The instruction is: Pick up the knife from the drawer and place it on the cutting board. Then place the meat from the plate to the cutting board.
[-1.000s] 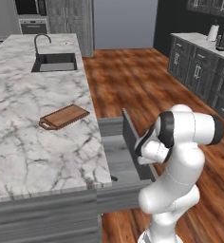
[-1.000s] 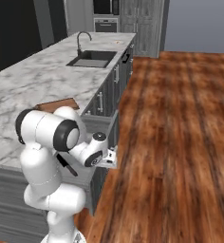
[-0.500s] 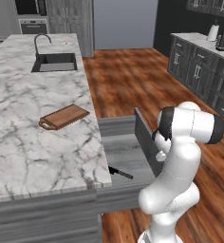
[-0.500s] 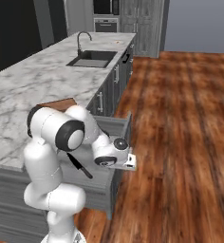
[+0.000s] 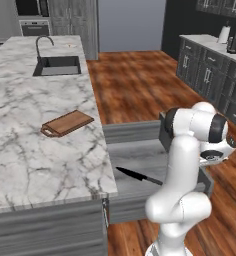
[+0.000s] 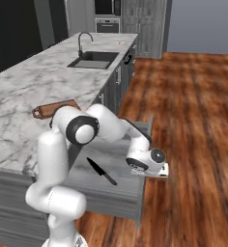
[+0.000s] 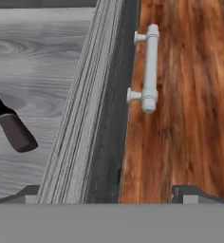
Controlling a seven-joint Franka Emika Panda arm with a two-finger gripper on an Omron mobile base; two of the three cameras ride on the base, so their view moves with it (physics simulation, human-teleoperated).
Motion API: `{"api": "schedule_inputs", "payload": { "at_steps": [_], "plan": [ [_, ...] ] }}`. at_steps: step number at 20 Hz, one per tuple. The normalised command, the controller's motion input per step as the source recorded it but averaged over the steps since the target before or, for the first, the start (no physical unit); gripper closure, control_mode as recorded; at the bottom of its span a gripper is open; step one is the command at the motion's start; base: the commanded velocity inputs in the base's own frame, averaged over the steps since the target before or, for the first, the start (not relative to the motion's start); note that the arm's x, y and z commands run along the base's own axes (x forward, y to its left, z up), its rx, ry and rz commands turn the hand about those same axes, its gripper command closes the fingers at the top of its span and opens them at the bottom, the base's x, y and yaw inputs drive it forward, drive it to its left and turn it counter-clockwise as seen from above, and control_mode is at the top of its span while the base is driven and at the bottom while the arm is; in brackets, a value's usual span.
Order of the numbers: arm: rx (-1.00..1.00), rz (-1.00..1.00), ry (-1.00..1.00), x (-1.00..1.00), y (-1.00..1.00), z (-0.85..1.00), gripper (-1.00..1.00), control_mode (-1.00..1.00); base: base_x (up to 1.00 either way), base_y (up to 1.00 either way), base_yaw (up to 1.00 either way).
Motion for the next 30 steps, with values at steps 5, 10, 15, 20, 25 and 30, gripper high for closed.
{"api": "schedule_inputs", "payload": {
  "at_steps": [5, 10, 15, 20, 25, 30],
  "plan": [
    [0.04, 0.00, 0.04, 0.03, -0.14, 0.41, -1.00, -1.00, 0.00, 0.00, 0.00],
    [-0.02, 0.00, 0.00, -0.01, 0.31, 0.59, -1.00, -1.00, 0.00, 0.00, 0.00],
    [-0.04, 0.00, 0.03, 0.00, 0.40, 0.62, -1.00, -1.00, 0.00, 0.00, 0.00],
    [-0.05, 0.00, 0.03, -0.32, 0.44, 0.05, -1.00, -1.00, 0.00, 0.00, 0.00],
    [-0.07, 0.00, -0.12, -0.41, 0.21, 0.00, -1.00, -1.00, 0.00, 0.00, 0.00],
    [-0.16, 0.04, 0.11, 0.00, 0.62, 0.29, -1.00, -1.00, 0.00, 0.00, 0.00]
  ]
}}
